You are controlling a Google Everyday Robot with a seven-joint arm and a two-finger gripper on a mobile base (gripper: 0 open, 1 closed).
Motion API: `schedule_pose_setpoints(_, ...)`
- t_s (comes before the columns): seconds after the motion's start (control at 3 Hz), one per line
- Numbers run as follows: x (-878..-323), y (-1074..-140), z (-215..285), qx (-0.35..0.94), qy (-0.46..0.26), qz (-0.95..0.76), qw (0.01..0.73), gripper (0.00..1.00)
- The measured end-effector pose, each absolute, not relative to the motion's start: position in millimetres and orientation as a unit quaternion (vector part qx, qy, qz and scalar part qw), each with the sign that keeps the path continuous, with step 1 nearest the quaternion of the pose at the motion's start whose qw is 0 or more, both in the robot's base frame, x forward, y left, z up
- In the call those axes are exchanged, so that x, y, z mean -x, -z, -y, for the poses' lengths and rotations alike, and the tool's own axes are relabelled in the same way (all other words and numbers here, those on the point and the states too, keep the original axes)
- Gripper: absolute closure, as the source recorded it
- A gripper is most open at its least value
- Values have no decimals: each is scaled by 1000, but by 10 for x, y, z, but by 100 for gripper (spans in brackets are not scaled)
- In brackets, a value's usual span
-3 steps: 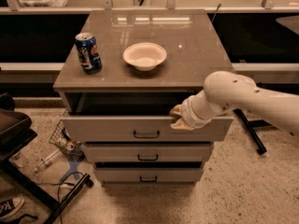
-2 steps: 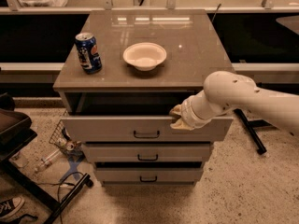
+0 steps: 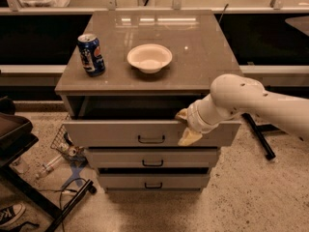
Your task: Open top drawer
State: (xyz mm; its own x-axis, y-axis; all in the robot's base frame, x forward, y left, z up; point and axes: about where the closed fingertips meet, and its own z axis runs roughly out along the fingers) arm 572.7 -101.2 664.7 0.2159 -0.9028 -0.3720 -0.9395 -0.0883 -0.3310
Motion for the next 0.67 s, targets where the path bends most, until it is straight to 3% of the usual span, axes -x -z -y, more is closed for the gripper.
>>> schedule_pose_setpoints(0.33,-5722,-6639,1002,737,-37,-625,255,0)
schedule_pose_setpoints(0.67,-5722,-6639,1002,737,-37,-625,255,0)
